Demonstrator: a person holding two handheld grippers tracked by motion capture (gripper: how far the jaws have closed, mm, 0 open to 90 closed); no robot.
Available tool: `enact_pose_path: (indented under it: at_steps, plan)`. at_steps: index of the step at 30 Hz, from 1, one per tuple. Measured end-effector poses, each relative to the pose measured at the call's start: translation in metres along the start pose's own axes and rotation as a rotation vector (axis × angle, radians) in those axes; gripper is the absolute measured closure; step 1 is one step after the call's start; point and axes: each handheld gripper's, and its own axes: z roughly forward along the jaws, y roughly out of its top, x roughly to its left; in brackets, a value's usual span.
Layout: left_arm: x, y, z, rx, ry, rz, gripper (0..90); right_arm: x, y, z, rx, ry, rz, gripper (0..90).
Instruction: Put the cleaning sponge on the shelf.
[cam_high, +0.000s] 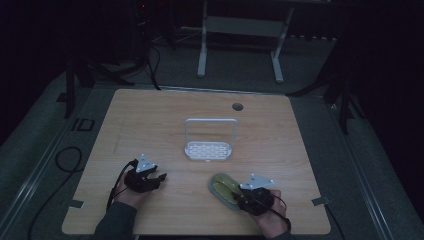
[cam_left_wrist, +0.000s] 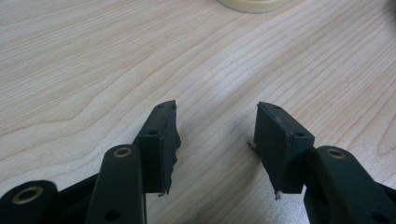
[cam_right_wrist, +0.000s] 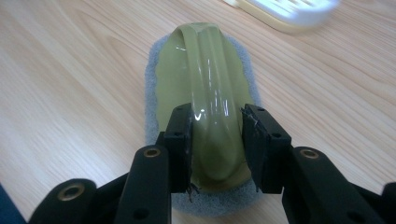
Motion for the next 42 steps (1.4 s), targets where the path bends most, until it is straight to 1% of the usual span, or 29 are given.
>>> enact_pose_path:
  at_steps: [3, 6, 10, 12, 16, 21, 24, 27, 28, 30, 31, 32, 35, 36, 40, 42]
  plan:
    - [0.0, 0.0, 0.0, -0.001, 0.0, 0.0, 49.4, -0.014, -0.007, -0.008, 0.022, -0.02, 0.011, 63.8]
    - [0.0, 0.0, 0.0, -0.002, 0.0, 0.0, 49.2, -0.027, -0.012, -0.015, 0.051, -0.02, 0.021, 63.5]
    - [0.0, 0.0, 0.0, -0.002, 0.0, 0.0, 49.1, -0.037, -0.012, -0.019, 0.083, -0.011, 0.02, 61.3]
    - [0.0, 0.0, 0.0, -0.002, -0.001, 0.0, 49.0, -0.04, -0.01, -0.019, 0.097, -0.004, 0.009, 58.9]
    - [0.0, 0.0, 0.0, -0.002, -0.002, -0.001, 48.8, -0.042, -0.003, -0.017, 0.126, 0.007, -0.016, 53.3]
    - [0.0, 0.0, 0.0, -0.003, -0.004, -0.001, 48.6, -0.039, 0.007, -0.013, 0.154, 0.013, -0.059, 50.6]
    - [0.001, 0.0, 0.0, -0.003, -0.008, -0.002, 48.2, -0.04, 0.014, -0.009, 0.174, 0.026, -0.079, 51.6]
    - [0.001, 0.0, 0.0, -0.004, -0.009, -0.002, 48.1, -0.041, 0.02, -0.007, 0.196, 0.028, -0.102, 51.8]
    - [0.001, 0.0, 0.0, -0.004, -0.009, -0.002, 48.0, -0.041, 0.02, -0.007, 0.196, 0.028, -0.102, 51.8]
    - [0.001, 0.0, 0.0, -0.004, -0.01, -0.002, 47.9, -0.043, 0.027, -0.005, 0.223, 0.032, -0.131, 51.7]
    - [0.001, 0.0, 0.0, -0.004, -0.01, -0.002, 47.8, -0.043, 0.027, -0.005, 0.223, 0.032, -0.131, 51.7]
    - [0.001, 0.0, 0.0, -0.005, -0.011, -0.002, 47.6, -0.044, 0.03, -0.005, 0.247, 0.031, -0.151, 51.6]
    - [0.001, 0.0, 0.0, -0.005, -0.011, -0.003, 47.6, -0.044, 0.032, -0.005, 0.253, 0.031, -0.161, 51.7]
    - [0.001, 0.0, 0.001, -0.006, -0.011, -0.003, 47.6, -0.045, 0.037, -0.004, 0.281, 0.031, -0.175, 52.0]
    - [0.001, 0.0, 0.0, -0.006, -0.012, -0.003, 47.6, -0.045, 0.044, -0.002, 0.323, 0.041, -0.189, 53.7]
    - [0.001, 0.0, 0.0, -0.005, -0.012, -0.003, 47.5, -0.046, 0.048, 0.0, 0.338, 0.053, -0.194, 54.2]
